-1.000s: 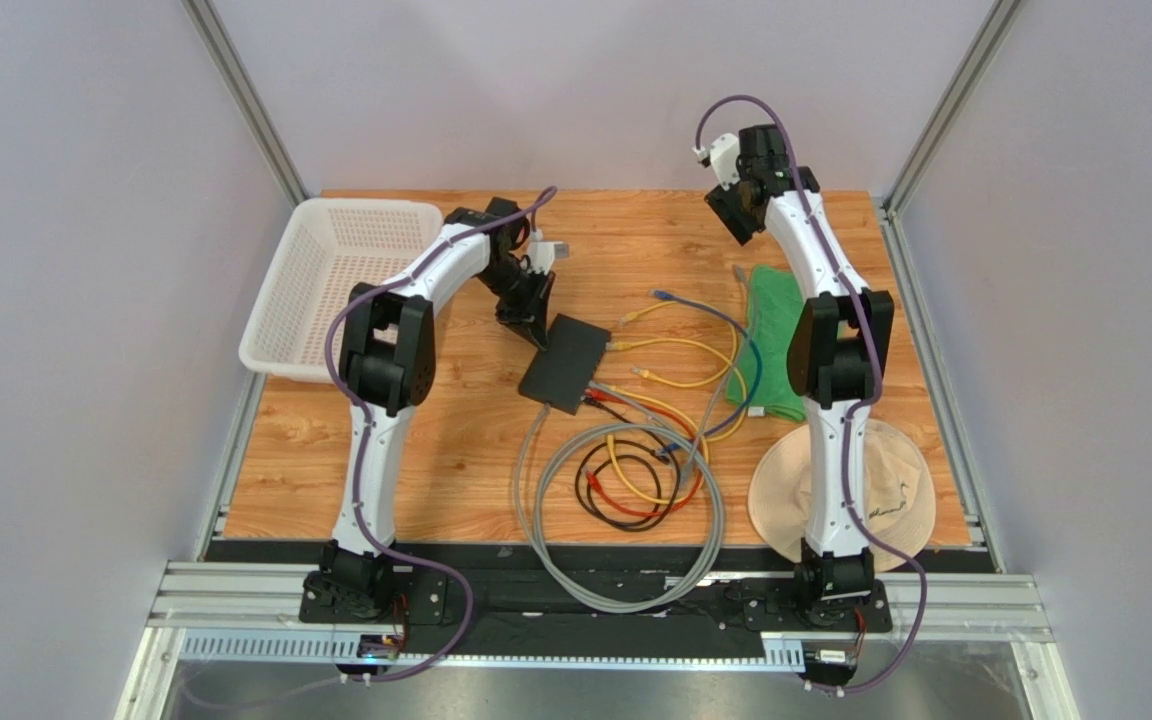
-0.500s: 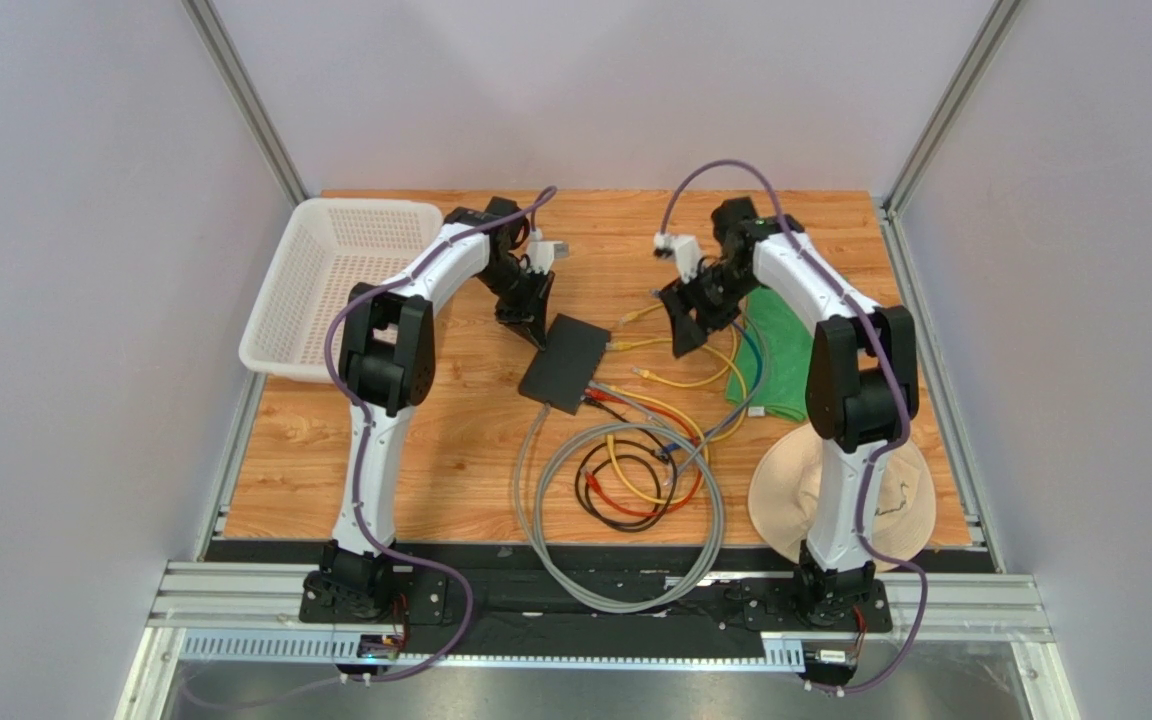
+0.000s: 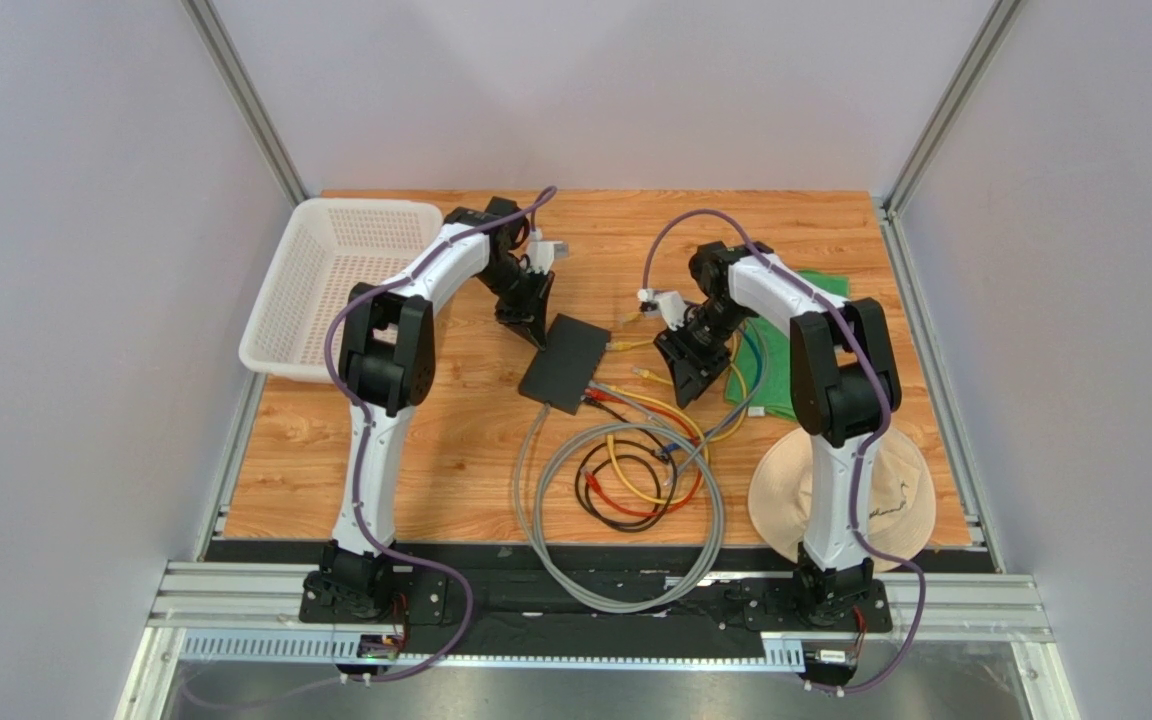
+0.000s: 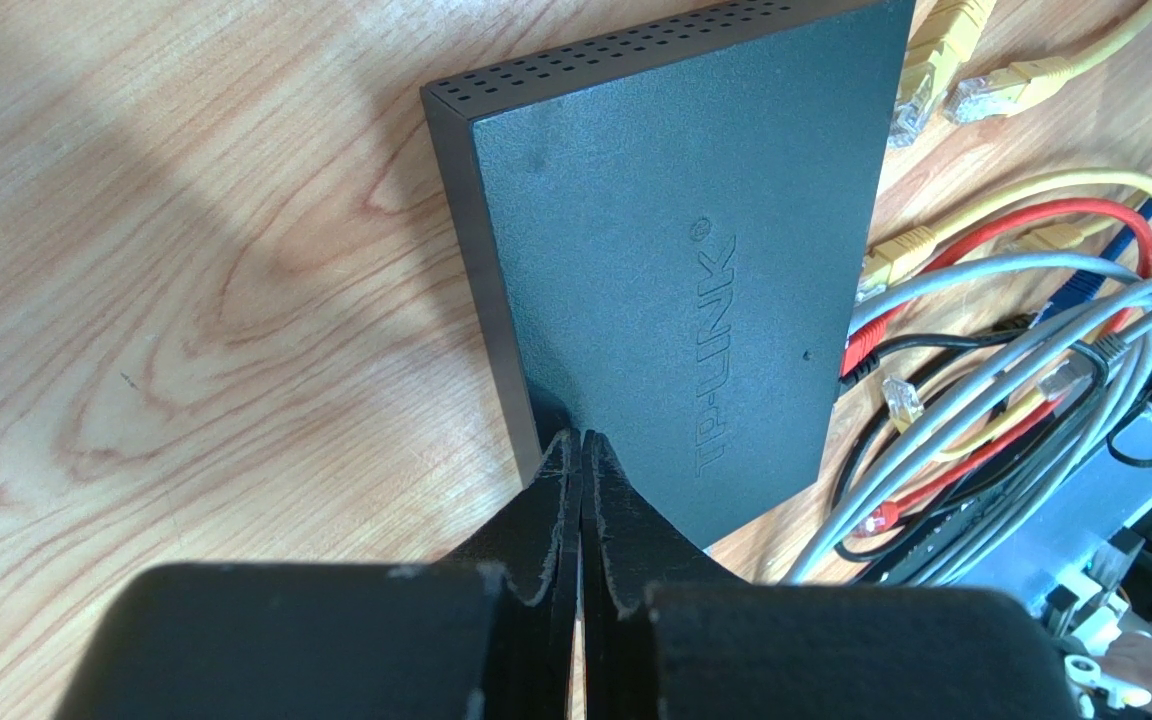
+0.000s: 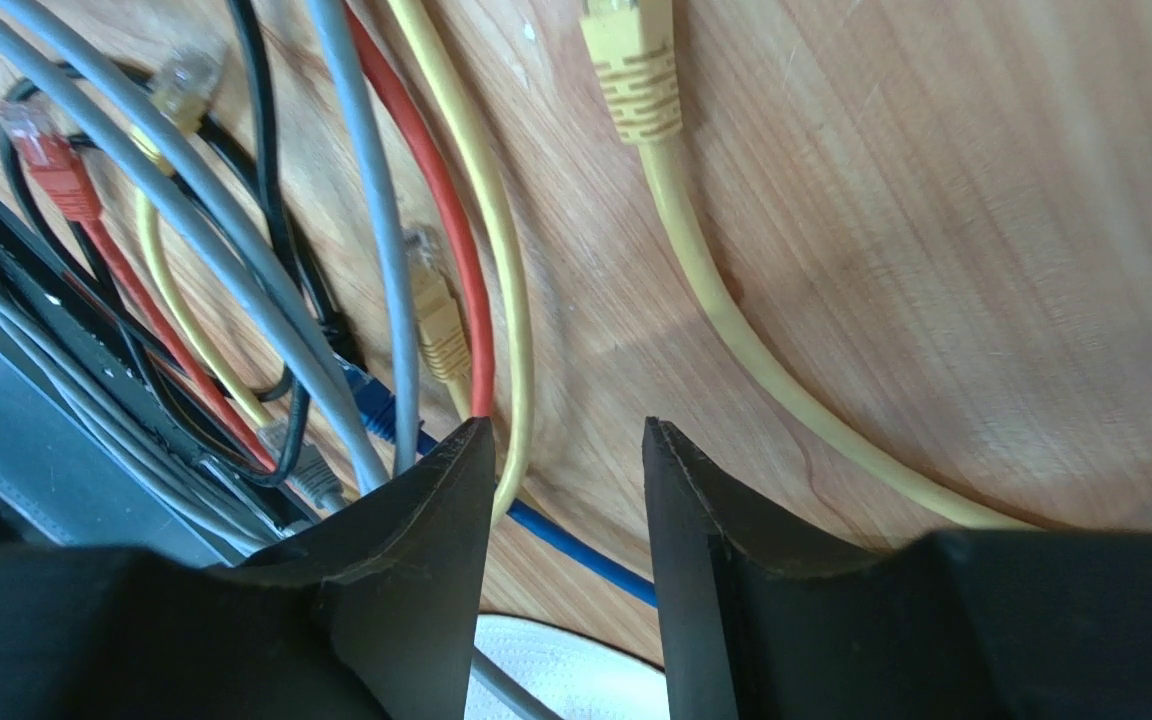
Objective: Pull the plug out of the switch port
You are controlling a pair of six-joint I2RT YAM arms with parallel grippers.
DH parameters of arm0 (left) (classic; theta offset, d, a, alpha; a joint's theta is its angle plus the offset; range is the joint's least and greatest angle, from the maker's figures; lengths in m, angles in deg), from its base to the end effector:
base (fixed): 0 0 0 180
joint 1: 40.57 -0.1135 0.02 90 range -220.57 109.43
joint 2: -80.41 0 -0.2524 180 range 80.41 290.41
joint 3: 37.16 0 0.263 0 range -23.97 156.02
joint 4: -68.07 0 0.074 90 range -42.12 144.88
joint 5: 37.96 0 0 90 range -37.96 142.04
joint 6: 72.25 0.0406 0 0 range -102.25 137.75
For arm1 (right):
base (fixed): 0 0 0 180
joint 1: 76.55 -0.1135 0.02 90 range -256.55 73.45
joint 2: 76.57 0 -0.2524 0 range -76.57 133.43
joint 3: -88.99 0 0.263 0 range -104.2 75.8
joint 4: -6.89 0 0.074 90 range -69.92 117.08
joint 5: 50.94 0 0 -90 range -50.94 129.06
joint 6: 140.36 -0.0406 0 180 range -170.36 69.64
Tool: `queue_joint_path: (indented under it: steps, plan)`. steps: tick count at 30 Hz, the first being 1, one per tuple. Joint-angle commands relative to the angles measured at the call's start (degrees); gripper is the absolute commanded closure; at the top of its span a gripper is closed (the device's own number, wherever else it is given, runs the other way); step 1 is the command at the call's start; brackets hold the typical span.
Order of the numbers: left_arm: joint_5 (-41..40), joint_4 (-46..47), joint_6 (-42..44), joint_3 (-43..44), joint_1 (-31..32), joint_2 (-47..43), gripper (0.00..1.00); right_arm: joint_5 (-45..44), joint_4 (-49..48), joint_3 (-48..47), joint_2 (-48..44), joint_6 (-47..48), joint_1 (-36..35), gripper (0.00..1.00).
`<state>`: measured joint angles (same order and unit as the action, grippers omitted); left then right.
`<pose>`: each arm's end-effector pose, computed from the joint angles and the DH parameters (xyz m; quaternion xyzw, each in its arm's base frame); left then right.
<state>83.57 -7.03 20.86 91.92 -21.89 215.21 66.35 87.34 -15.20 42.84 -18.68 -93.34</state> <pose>0.4449 -0.1728 0.1592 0.2027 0.9379 -0.2788 0.0396 0.3650 0.1296 0.1548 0.3878 -0.8898 -0.2399 0.0171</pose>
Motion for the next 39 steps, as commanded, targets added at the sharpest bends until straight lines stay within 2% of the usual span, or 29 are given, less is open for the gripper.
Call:
queue_joint_path:
  steps: [1,5,11,17,23,30,39]
  plan:
    - [-1.5,0.9,1.4,-0.1,0.3,-0.9,1.00,-0.9,1.6,1.1,0.7,1.5,0.1,0.55]
    - [-1.6,0.8,1.3,-0.1,0.5,-1.0,1.00,-5.0,0.1,2.0,0.6,1.3,-0.9,0.59]
    - [-2.0,0.8,1.5,-0.4,0.9,-1.1,1.00,-7.2,-1.0,2.8,1.5,1.4,-1.8,0.58]
    - [-2.2,0.8,1.6,-1.0,0.9,-1.4,1.00,-6.7,0.1,2.8,0.4,2.0,-2.0,0.57]
    - [-2.2,0.9,1.7,-1.4,1.1,-1.5,1.00,-2.6,1.6,2.6,-2.5,3.4,-1.9,0.57]
    - [-2.3,0.7,1.7,-1.2,1.6,-1.3,1.00,-1.3,4.8,0.0,-0.2,4.7,-1.7,0.57]
    - [-3.1,0.6,1.9,-1.3,1.7,-1.4,1.00,-6.4,1.4,2.5,-1.2,5.1,-4.6,0.58]
